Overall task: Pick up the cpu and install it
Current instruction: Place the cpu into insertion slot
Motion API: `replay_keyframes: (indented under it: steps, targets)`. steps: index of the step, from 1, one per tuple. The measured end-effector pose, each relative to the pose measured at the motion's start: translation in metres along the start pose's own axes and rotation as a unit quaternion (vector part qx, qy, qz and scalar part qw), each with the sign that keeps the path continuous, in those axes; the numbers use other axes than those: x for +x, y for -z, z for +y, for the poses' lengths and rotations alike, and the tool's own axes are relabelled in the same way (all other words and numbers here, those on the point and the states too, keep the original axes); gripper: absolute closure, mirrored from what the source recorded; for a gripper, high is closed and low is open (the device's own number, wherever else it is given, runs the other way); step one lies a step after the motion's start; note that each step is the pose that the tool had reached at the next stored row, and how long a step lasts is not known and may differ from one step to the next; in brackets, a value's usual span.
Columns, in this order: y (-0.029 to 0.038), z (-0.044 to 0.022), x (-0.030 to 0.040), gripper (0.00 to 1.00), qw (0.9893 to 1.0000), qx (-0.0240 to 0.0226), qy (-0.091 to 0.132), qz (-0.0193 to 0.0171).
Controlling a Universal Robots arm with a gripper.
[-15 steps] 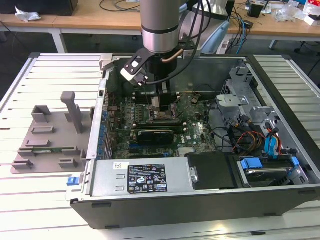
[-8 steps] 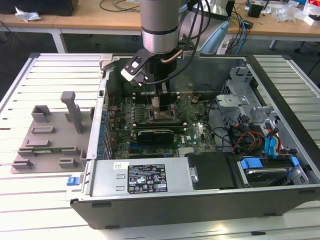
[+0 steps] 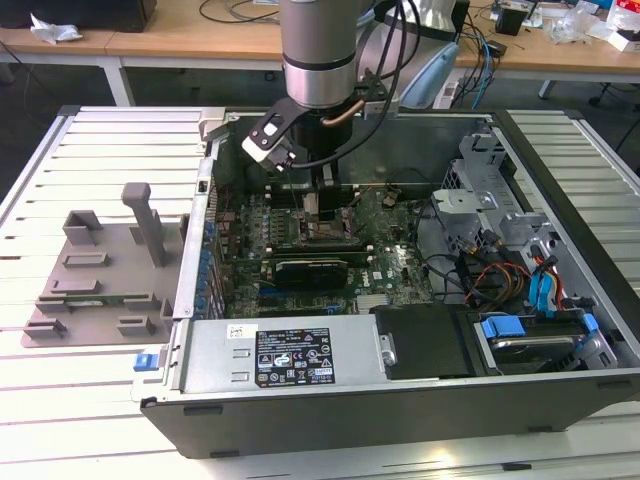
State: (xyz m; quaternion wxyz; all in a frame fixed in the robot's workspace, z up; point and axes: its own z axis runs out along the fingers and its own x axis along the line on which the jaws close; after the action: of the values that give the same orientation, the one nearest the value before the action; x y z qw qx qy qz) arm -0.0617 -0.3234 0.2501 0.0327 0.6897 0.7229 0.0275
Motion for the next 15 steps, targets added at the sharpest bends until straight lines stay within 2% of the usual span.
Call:
replay_keyframes:
  steps: [6, 9, 11, 15]
  targets:
    - [-0.0073, 0.0045, 0.0009, 0.45, 1.0, 0.0001, 0.0, -0.0006]
    - [-0.0143, 0.0062, 0.0008, 0.45, 1.0, 0.0001, 0.0, -0.0006]
    - [-0.0205, 0.0067, 0.0009, 0.45, 1.0, 0.0014, 0.0, -0.0005]
    - [-0.0258, 0.0081, 0.0013, 0.45, 1.0, 0.0039, 0.0, -0.0005]
